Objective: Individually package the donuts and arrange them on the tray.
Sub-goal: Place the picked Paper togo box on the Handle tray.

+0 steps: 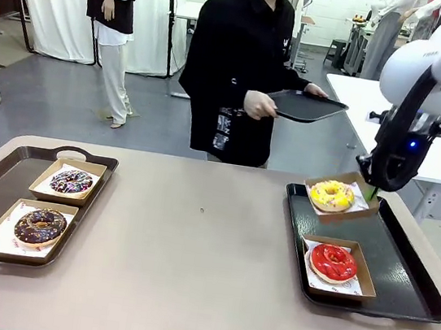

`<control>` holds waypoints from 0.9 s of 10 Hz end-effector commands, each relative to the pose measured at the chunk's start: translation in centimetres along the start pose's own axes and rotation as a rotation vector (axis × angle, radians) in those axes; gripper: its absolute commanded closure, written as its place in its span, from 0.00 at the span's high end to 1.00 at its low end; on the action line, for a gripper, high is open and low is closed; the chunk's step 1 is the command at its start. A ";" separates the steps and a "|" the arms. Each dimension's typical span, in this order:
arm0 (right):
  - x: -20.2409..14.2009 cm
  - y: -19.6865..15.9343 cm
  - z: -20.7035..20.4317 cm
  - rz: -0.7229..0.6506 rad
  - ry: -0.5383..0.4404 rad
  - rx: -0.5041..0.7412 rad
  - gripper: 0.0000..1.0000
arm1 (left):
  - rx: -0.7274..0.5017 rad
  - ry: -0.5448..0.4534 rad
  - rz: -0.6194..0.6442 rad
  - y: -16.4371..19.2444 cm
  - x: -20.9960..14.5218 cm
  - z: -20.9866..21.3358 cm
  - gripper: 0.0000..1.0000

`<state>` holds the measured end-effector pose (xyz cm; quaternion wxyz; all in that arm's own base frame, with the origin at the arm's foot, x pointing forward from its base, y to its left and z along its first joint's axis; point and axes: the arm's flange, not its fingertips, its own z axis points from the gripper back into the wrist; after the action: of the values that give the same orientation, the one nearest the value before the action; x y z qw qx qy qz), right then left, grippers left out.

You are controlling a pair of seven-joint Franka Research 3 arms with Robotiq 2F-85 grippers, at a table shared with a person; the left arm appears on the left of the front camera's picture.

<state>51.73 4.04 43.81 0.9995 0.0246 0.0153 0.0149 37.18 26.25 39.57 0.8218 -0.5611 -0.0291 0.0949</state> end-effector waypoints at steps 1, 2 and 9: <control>0.3 -0.1 -1.0 -0.027 0.018 -0.093 0.01 | -0.013 -0.013 0.008 -0.2 -0.1 0.0 1.00; 0.3 0.0 -1.0 -0.027 0.018 -0.098 0.01 | -0.013 -0.013 0.008 -0.2 -0.1 0.0 1.00; 1.4 0.1 -2.2 -0.074 0.017 -0.029 0.01 | -0.013 -0.013 0.008 -0.2 -0.1 0.0 1.00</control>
<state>52.25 3.83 42.18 0.9996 -0.0032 0.0286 0.0041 37.19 26.24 39.57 0.8218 -0.5611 -0.0291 0.0949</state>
